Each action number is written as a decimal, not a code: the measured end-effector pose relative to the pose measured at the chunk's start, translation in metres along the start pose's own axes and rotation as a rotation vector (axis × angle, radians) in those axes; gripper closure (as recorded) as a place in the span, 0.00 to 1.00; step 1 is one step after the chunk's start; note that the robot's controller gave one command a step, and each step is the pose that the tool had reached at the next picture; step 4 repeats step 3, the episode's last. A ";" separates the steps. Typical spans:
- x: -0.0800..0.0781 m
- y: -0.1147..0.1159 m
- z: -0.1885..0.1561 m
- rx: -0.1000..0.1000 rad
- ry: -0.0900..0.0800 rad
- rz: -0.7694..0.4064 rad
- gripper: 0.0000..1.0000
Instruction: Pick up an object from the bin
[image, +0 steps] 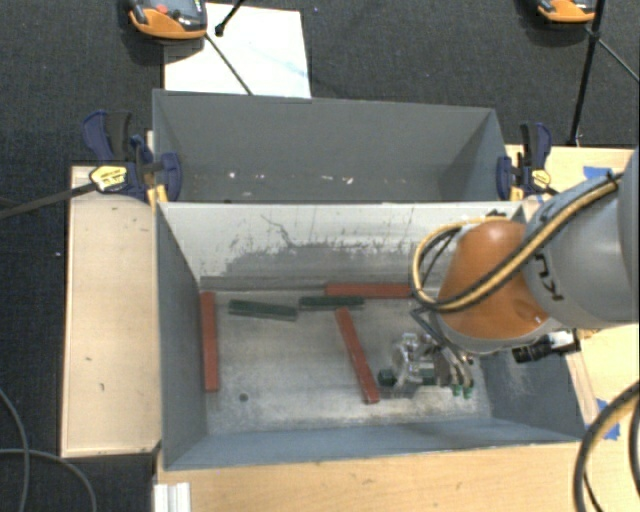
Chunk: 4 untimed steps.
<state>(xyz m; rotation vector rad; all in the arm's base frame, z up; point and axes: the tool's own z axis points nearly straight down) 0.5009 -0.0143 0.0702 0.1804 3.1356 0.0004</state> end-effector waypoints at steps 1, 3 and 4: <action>-0.001 -0.018 -0.077 0.000 -0.001 0.025 1.00; -0.026 0.004 -0.210 0.000 -0.002 0.058 1.00; -0.026 0.004 -0.210 0.000 -0.002 0.058 1.00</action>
Offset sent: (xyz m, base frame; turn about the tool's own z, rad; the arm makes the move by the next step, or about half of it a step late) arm 0.0000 0.0000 0.0000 0.0000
